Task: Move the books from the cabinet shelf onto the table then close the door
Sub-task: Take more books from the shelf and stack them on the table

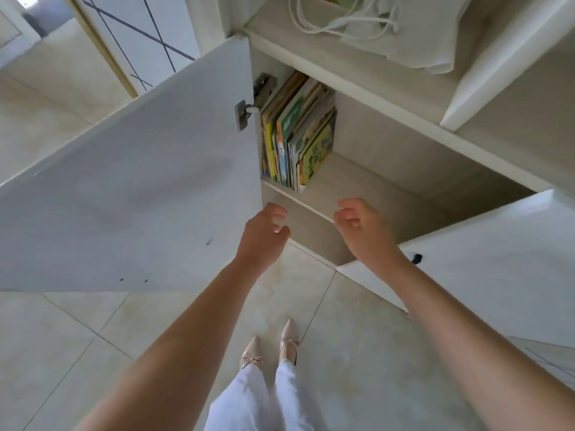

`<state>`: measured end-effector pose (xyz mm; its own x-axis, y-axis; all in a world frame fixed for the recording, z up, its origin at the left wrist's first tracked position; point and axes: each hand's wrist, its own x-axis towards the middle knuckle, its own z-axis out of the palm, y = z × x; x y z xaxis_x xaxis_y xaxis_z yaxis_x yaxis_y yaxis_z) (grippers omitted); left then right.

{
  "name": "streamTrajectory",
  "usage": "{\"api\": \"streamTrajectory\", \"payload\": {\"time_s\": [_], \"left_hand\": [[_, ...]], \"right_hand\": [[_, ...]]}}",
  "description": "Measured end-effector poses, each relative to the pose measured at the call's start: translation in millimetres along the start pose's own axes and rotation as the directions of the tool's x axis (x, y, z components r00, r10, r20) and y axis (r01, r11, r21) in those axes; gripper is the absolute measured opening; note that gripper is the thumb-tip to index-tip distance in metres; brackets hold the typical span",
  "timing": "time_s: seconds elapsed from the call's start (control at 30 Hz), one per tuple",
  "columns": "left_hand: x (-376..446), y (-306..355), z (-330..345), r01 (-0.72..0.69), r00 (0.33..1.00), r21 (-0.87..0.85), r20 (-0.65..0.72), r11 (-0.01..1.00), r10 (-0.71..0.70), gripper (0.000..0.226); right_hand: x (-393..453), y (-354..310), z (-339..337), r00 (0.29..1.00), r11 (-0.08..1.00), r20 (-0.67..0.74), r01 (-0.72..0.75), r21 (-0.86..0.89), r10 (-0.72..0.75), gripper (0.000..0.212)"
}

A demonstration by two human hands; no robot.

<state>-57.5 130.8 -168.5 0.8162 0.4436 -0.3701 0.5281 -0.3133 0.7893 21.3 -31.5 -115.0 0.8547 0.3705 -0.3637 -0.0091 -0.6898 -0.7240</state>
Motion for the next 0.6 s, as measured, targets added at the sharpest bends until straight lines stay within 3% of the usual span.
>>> {"api": "streamTrajectory", "payload": {"time_s": [0.37, 0.6], "left_hand": [[121.1, -10.7, 47.0, -0.034, 0.992, -0.098, -0.121, 0.995, 0.022, 0.048], [158.4, -12.4, 73.2, -0.155, 0.963, -0.228, -0.254, 0.961, 0.096, 0.058]], "right_hand": [[165.1, -24.3, 23.4, 0.955, 0.928, 0.086, -0.295, 0.230, 0.283, 0.034], [222.5, -46.4, 38.3, 0.929, 0.849, 0.208, -0.366, 0.382, 0.307, 0.074]]}}
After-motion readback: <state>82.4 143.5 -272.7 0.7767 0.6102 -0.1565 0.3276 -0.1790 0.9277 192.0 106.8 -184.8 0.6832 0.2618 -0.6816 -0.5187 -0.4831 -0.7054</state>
